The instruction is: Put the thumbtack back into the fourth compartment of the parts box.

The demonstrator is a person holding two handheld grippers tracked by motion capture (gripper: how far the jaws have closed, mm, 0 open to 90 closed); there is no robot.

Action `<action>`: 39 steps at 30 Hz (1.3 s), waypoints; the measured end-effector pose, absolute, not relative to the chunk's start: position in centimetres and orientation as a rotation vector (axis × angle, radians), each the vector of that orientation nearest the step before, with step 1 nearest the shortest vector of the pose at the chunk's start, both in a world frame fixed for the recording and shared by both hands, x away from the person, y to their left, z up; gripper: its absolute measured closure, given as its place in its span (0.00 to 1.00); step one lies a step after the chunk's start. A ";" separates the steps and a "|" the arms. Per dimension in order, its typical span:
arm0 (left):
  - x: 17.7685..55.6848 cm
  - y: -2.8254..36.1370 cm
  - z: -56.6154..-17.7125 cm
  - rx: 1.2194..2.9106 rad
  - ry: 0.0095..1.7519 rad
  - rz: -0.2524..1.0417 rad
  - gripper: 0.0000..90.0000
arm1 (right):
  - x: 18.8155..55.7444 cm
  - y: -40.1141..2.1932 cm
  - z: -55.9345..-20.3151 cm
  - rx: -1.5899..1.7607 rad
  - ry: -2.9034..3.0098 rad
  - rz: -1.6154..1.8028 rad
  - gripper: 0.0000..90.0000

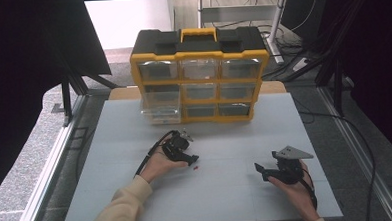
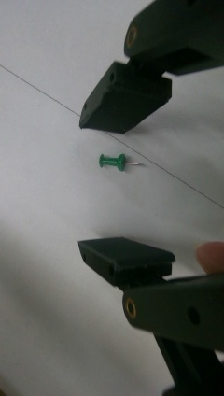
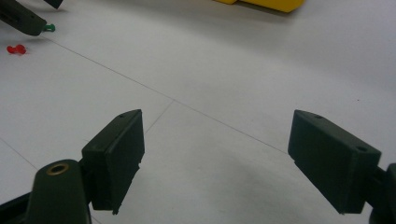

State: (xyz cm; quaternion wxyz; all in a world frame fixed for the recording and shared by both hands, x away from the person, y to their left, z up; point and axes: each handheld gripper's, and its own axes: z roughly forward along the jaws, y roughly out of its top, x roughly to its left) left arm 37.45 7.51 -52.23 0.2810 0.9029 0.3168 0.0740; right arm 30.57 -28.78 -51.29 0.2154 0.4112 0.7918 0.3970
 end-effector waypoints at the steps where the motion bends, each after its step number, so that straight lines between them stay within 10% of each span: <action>1: 37.4 7.5 -52.3 2.424 0.848 0.199 0.44 | 30.6 -28.8 -51.3 1.141 2.196 1.101 0.21; 20: 37.0 6.7 -52.0 2.449 0.829 0.153 0.90 | 30.6 -28.7 -51.4 1.138 2.203 1.094 0.21; 39: 36.9 6.9 -52.0 2.430 0.827 0.151 0.93 | 30.6 -28.8 -51.3 1.140 2.200 1.094 0.21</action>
